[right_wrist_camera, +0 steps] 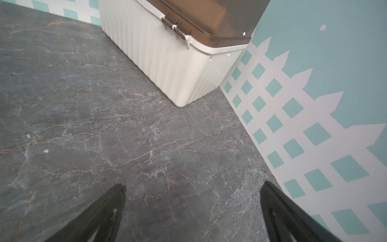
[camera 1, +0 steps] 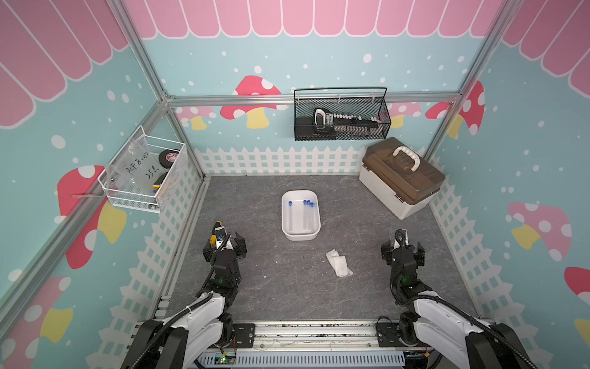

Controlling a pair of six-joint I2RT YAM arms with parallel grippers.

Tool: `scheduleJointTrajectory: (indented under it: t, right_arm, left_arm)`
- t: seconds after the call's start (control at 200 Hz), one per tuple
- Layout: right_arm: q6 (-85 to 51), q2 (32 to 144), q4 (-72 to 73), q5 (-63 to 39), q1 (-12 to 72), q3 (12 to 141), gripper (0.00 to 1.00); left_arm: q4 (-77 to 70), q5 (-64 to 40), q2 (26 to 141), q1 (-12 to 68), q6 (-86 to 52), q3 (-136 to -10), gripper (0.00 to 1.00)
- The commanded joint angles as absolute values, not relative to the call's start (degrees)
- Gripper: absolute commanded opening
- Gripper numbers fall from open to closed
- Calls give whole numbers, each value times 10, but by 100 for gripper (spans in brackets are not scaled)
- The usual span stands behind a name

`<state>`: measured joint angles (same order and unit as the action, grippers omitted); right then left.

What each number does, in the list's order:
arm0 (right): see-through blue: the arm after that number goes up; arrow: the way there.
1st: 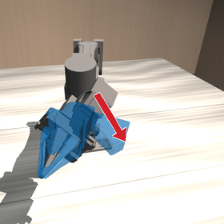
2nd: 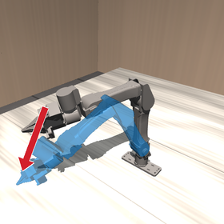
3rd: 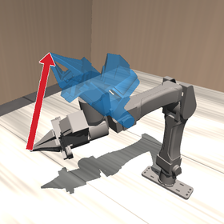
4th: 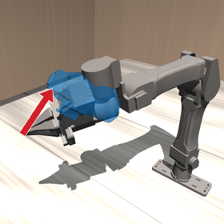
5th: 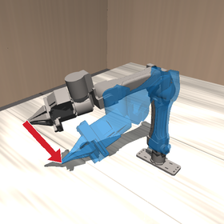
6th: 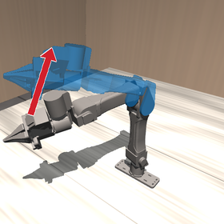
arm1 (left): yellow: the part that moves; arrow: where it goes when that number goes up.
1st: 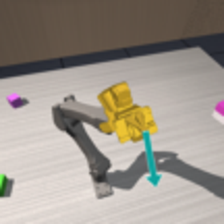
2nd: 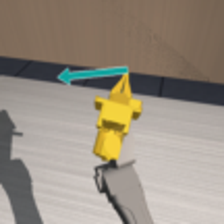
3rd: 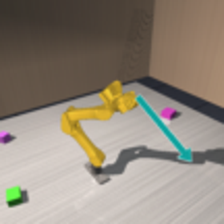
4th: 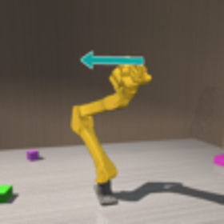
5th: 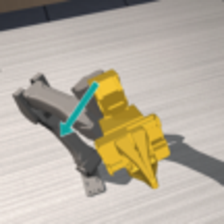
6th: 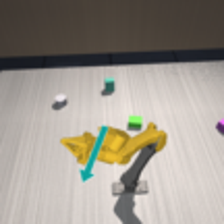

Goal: Wipe the exteriors of test tubes
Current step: Reset both arms

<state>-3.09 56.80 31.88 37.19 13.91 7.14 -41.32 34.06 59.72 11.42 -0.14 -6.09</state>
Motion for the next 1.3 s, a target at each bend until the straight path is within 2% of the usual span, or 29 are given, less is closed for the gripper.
scheduleJointTrajectory:
  t: [0.0, 0.2, 0.345, 0.545, 0.771, 1.076, 1.291]
  right_arm:
    - [-40, 608, 417, 338, 122, 90, 99]
    - [-47, 658, 463, 308, 110, 103, 99]
    - [-54, 668, 481, 307, 102, 101, 99]
    - [-62, 661, 481, 300, 92, 96, 99]
    - [-65, 671, 503, 291, 84, 92, 99]
    - [-25, 738, 542, 259, 72, 124, 99]
    - [-19, 851, 660, 226, 52, 122, 99]
  left_arm:
    - [-513, 309, 640, 101, 16, -77, 100]
    - [-633, 292, 733, 91, 6, -87, 100]
    - [-686, 262, 778, 88, -2, -86, 100]
    - [-813, 272, 883, 89, -1, -79, 100]
    - [-812, 249, 891, 89, 8, -84, 100]
    - [-812, 242, 906, 89, 11, -91, 100]
    - [-812, 241, 915, 89, 12, -95, 100]
